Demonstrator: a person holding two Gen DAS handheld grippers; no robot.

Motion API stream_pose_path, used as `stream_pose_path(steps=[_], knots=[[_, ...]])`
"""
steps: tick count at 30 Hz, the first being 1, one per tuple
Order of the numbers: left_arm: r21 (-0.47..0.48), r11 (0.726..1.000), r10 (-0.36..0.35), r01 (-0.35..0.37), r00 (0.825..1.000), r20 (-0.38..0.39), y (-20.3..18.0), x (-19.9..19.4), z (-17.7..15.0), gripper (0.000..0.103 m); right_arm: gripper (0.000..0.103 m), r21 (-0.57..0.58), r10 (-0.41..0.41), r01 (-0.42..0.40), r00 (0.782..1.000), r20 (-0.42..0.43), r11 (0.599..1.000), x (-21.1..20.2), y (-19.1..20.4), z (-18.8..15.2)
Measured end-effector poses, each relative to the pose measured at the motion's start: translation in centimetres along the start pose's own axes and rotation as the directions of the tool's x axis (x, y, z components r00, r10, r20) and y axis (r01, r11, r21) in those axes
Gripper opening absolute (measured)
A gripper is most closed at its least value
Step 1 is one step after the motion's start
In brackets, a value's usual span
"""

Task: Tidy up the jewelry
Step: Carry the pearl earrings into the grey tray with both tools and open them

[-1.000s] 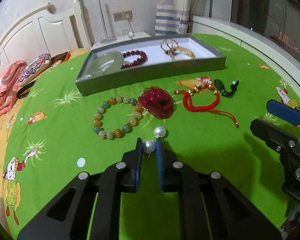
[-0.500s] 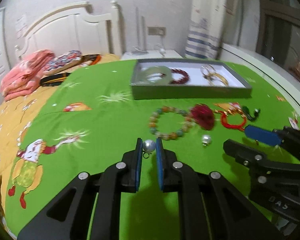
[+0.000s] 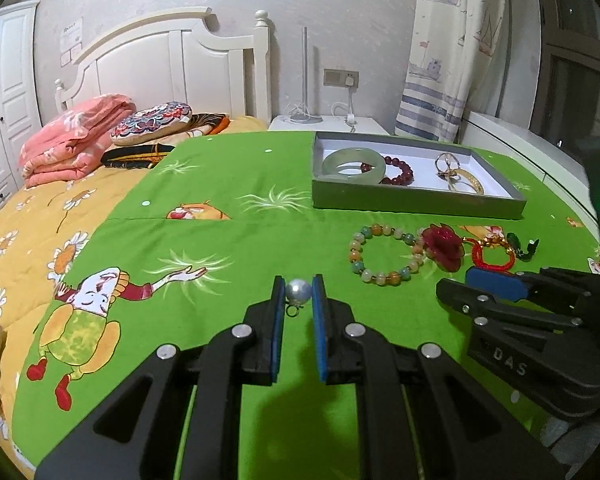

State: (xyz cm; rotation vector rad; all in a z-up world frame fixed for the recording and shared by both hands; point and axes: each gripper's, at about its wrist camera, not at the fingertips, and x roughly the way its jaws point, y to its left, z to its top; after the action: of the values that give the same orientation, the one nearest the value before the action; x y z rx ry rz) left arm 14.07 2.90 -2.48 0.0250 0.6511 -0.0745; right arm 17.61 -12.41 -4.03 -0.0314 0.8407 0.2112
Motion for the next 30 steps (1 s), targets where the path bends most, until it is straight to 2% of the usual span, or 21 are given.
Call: stream_pose_path(steps=[3,10,12,15,22,30], knots=[[-0.008,1.0,-0.002,0.002,1.0,0.001,0.1,-0.1,0.0,0.013,0.026,0.005,-0.009,0.009,1.0,-0.019,1.0,0.4,-0.2,0.1],[-0.026,1.0,-0.01,0.009,1.0,-0.018,0.4,0.3,-0.1,0.013,0.022,-0.017,-0.031,0.03,0.999,-0.031,0.999,0.9,0.3,0.1],[-0.029,1.0,-0.013,0.012,1.0,-0.024,0.4,0.4,-0.1,0.013,0.016,-0.023,-0.035,0.034,0.999,-0.031,0.999,0.9,0.4,0.1],[-0.03,0.999,-0.018,0.017,0.999,-0.035,0.5,0.7,-0.1,0.013,0.015,-0.025,-0.025,0.024,0.999,-0.027,0.999,0.8,0.5,0.0],[-0.009,0.999,-0.034,0.034,0.999,-0.013,-1.1,0.4,0.4,0.013,0.015,-0.006,-0.02,0.02,0.998,0.066,1.0,-1.8,-0.2,-1.0],[0.042,0.998,-0.054,0.052,0.997,0.049,-4.6,-0.4,1.5,0.013,0.015,0.055,-0.082,0.072,0.974,0.211,0.996,-5.5,-2.6,-2.1]])
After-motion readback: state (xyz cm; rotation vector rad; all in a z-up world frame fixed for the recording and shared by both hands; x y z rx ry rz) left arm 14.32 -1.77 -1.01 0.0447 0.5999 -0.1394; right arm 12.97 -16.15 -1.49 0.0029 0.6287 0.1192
